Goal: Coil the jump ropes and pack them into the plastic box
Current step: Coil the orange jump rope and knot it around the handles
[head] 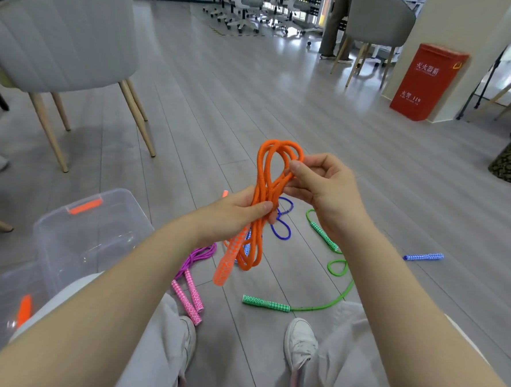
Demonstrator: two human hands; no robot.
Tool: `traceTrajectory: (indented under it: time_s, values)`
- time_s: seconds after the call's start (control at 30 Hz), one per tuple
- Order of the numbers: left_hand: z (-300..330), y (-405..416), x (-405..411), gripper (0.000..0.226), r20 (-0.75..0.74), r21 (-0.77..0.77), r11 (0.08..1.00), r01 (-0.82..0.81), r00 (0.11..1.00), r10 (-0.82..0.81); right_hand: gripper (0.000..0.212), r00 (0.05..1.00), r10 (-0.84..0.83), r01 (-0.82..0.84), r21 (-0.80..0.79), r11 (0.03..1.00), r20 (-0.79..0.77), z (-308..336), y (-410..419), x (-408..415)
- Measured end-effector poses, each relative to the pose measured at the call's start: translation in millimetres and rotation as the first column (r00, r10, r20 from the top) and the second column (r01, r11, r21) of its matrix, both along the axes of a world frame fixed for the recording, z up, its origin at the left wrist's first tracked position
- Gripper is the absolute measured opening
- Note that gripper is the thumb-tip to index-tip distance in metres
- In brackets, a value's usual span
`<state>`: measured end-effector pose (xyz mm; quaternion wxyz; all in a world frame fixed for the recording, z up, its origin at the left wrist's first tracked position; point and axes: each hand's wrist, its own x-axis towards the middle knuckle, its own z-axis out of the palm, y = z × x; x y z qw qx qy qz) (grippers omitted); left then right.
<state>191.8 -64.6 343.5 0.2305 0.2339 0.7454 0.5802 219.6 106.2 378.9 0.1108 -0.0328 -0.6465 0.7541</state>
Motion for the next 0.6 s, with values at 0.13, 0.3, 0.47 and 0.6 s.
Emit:
traceTrajectory:
  time_s: [0.13,0.3,0.47,0.6]
  values:
    - [0.3,1.5,-1.2,0.014,0.039,0.070,0.997,-0.038,0.999,0.035,0.021,0.998,-0.063,0.063,0.133,0.989,-0.003,-4.9,5.9,-6.2]
    - [10.8,-1.3,-4.9,0.013,0.251,0.420,0.900,-0.116,0.968,0.008,0.030,0.960,-0.070,0.067,0.022,0.998,0.271,-18.3,2.5,-18.5]
    - [22.9,-12.8,-8.7,0.010,0.346,0.628,0.756,-0.184,0.937,-0.060,0.038,0.834,0.376,-0.512,0.315,0.799,0.403,-66.2,-16.2,-15.7]
    - [29.4,-23.6,-10.7,0.009,0.349,0.676,0.704,-0.220,0.936,-0.042,0.031,0.738,0.442,-0.674,0.527,0.518,0.509,-96.3,-31.7,-12.0]
